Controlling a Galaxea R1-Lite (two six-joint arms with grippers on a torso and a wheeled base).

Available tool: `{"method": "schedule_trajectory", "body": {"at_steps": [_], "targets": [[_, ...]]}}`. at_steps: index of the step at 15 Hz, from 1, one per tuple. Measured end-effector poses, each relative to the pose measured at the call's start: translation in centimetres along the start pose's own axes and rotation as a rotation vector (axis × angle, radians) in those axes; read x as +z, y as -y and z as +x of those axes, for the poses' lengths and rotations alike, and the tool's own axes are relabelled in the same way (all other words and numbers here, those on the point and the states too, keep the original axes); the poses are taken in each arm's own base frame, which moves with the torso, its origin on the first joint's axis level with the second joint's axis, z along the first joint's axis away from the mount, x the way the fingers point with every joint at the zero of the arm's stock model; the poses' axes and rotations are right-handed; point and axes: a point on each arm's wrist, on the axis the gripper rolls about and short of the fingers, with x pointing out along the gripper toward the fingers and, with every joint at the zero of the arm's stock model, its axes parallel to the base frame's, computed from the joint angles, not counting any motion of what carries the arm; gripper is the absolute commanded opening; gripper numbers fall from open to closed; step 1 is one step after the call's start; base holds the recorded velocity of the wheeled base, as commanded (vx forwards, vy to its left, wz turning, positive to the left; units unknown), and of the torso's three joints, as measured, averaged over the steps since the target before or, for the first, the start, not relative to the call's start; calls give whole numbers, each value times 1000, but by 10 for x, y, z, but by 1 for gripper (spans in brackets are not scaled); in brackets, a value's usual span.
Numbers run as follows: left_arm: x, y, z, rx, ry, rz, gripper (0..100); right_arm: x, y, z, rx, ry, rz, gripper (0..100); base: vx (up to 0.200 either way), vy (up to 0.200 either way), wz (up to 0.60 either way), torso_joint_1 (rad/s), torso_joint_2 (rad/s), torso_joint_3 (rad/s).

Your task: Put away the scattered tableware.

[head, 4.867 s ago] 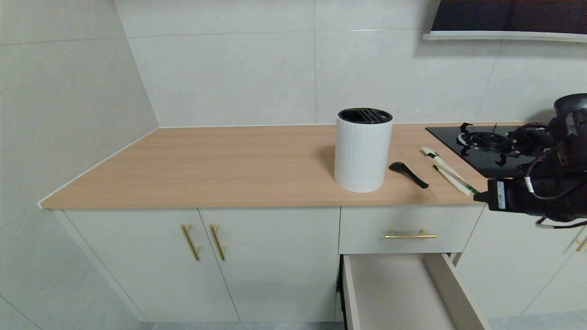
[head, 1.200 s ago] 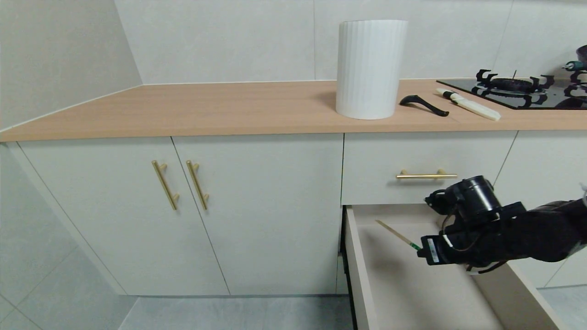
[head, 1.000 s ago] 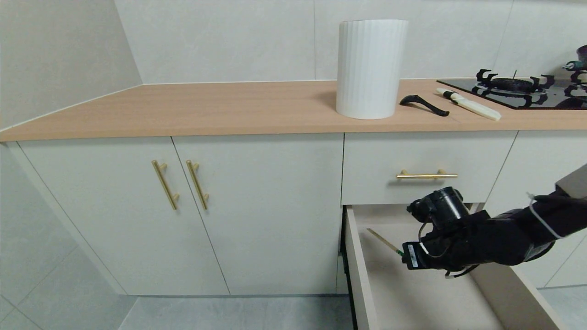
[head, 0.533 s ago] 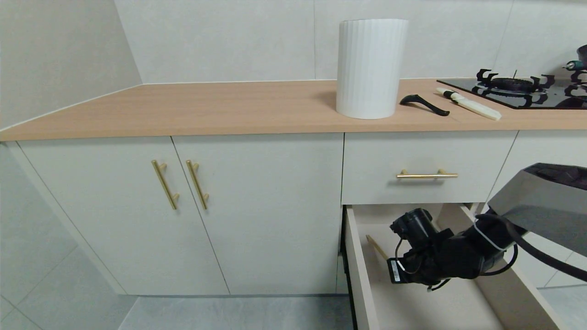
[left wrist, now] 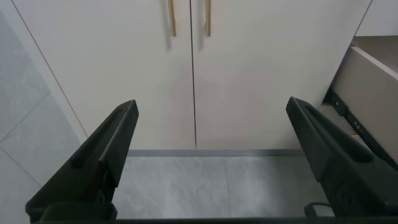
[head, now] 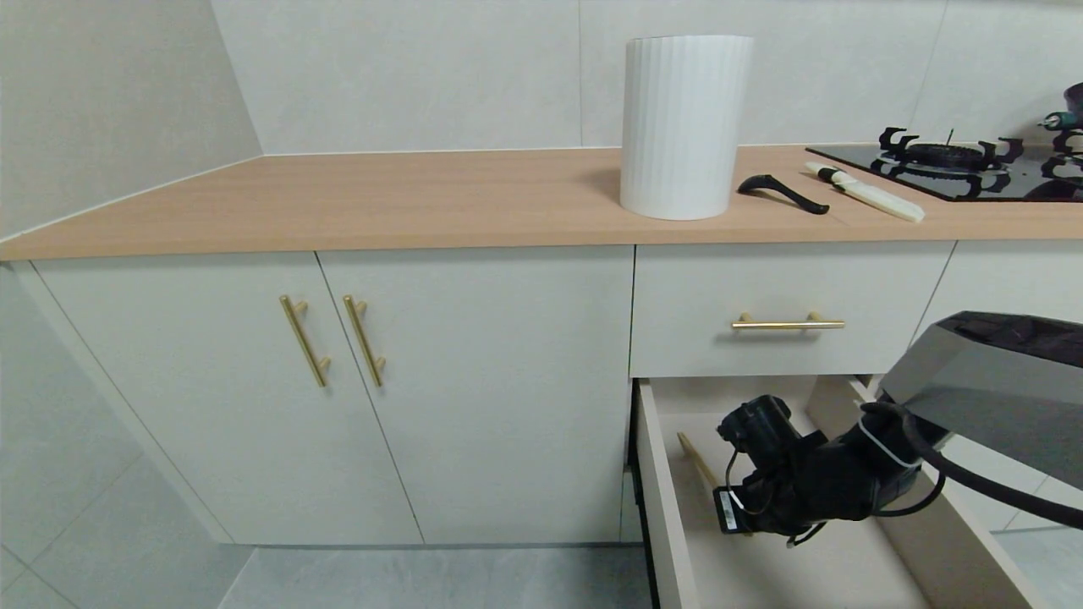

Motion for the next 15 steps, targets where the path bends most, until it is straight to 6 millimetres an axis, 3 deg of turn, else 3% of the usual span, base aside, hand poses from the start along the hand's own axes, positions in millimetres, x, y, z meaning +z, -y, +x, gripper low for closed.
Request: {"method": "schedule_trajectory", "body": {"at_steps": [3,4,12,15], "targets": [[0,0,0,0,0,0,100,-1,0,1,-2,-3,0,0,0,0,0,0,0,0],[0,0,0,0,0,0,100,-1,0,1,-2,-4,0,100,0,0,0,0,0,0],[0,0,0,0,0,0,100,0,0,-2,-13,6,1,100,0,0,0,0,0,0],[0,0,0,0,0,0,100,10,1,-30,-24,73,10,100,0,0,0,0,0,0]]}}
